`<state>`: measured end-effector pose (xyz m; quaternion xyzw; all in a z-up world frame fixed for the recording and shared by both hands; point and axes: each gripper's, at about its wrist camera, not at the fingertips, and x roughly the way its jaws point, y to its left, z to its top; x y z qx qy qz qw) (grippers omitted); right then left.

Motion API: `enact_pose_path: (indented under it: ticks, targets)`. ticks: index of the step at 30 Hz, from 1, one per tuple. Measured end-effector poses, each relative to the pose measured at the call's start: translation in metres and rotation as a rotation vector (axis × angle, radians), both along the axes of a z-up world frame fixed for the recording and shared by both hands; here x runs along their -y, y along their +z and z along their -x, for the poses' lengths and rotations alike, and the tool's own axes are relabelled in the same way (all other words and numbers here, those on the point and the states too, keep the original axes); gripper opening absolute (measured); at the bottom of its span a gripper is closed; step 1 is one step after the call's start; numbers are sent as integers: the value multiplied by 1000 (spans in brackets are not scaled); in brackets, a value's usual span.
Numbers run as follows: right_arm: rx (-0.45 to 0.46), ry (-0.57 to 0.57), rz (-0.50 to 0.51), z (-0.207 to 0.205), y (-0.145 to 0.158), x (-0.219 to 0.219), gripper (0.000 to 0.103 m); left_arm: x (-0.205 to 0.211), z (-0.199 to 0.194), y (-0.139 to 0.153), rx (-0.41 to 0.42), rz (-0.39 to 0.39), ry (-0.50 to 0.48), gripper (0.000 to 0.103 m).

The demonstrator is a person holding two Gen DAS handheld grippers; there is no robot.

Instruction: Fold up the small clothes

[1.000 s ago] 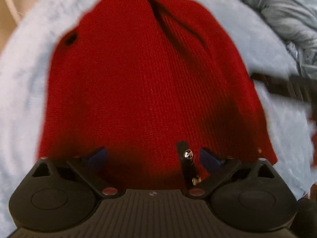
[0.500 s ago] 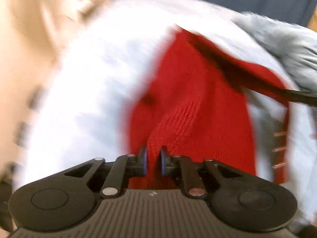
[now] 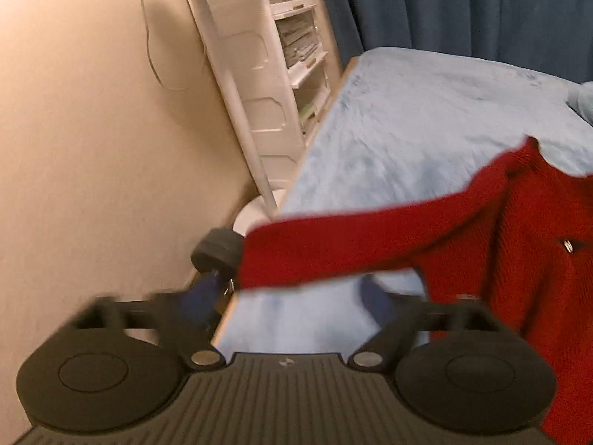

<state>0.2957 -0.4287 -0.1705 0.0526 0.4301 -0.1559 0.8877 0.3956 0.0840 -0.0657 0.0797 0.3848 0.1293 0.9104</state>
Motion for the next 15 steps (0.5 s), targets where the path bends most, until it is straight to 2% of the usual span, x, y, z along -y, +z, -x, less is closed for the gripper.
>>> enact_pose_path:
  ticks: [1, 6, 10, 13, 15]
  targets:
    - [-3, 11, -15, 22, -3, -11, 79, 11, 8, -9, -5, 14, -21, 100]
    - [-58, 63, -149, 123, -11, -74, 79, 37, 82, -30, -99, 81, -144, 100]
    - [-76, 133, -190, 165, 1, -118, 79, 50, 145, -36, -149, 124, -181, 101]
    - [-70, 163, -150, 177, 7, -136, 79, 50, 185, -40, -163, 132, -189, 103]
    - [-35, 166, -124, 184, 12, -138, 79, 50, 208, -41, -168, 117, -185, 103]
